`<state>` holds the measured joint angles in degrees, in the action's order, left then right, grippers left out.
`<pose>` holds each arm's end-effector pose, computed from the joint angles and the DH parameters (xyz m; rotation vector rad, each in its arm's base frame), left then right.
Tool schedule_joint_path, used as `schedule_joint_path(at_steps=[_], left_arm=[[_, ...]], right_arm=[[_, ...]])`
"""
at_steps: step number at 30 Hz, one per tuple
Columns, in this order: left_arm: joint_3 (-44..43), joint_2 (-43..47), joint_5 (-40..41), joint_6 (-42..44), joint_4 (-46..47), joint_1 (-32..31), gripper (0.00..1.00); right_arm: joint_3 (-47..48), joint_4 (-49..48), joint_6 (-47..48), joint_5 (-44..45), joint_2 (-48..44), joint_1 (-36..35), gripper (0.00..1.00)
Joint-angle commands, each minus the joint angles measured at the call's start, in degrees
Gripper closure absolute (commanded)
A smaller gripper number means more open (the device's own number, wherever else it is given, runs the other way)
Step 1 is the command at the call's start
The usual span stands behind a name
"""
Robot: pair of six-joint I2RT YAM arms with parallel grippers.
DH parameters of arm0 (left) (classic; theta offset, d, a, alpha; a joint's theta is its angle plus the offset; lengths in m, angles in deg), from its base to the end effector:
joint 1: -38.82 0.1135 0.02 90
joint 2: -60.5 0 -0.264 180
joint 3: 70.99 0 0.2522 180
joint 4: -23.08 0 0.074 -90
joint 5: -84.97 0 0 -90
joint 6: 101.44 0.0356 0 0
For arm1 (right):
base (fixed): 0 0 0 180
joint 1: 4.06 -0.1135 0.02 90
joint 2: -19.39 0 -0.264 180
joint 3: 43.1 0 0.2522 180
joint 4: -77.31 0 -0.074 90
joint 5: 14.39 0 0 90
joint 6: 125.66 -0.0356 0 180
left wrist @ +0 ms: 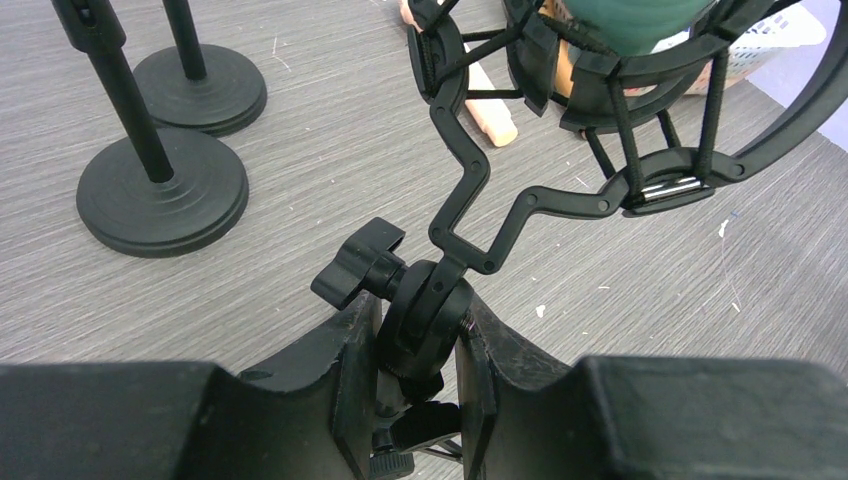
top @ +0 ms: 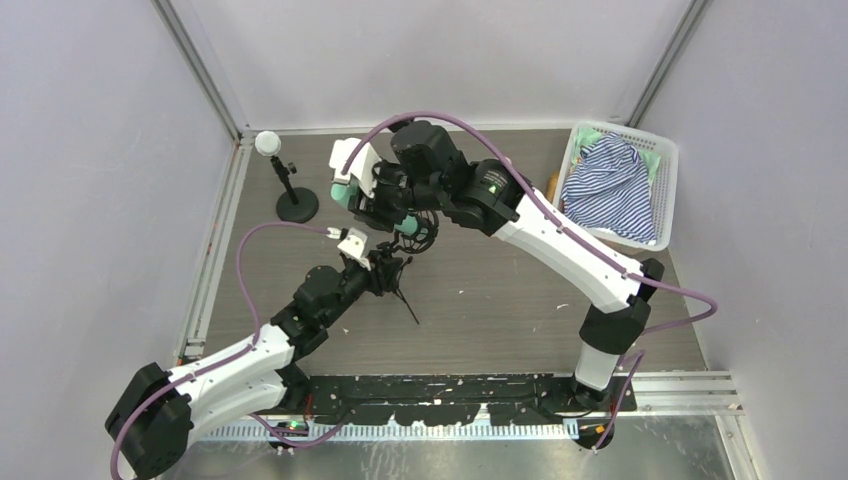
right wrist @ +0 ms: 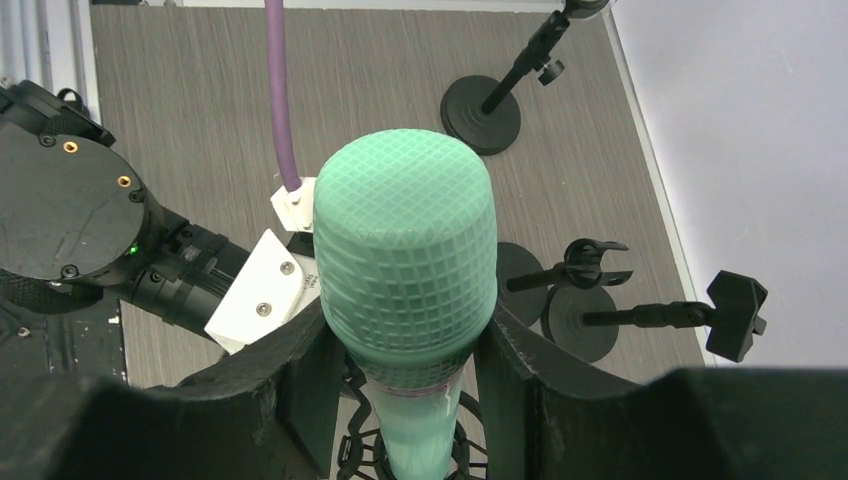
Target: Attach the microphones to the stand
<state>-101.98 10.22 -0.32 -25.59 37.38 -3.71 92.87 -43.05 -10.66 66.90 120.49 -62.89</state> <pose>0.1482 -0.1320 0.2237 0.3550 1.6654 -0.6787 0.1905 0.3253 0.4710 -1.4333 1.4481 0.5272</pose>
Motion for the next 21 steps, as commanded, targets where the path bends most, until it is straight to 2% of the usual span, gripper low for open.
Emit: schedule_joint_path(at_steps=[1, 8, 21], left_arm=[[0.01, -1.45, -1.46, -0.96, -4.23, -0.28, 1.00], [-0.25, -1.40, -1.38, -0.72, -4.65, -0.28, 1.00], [0.25, -1.49, -1.37, -0.95, -4.59, -0.30, 1.00]], right_arm=[[0.09, 0.21, 0.75, 1.45, 0.46, -0.29, 0.99], [-3.01, 0.62, 1.18, 3.60, -0.46, -0.38, 0.98], [-13.04, -2.15, -1.05, 12.10, -4.59, -0.33, 0.89]])
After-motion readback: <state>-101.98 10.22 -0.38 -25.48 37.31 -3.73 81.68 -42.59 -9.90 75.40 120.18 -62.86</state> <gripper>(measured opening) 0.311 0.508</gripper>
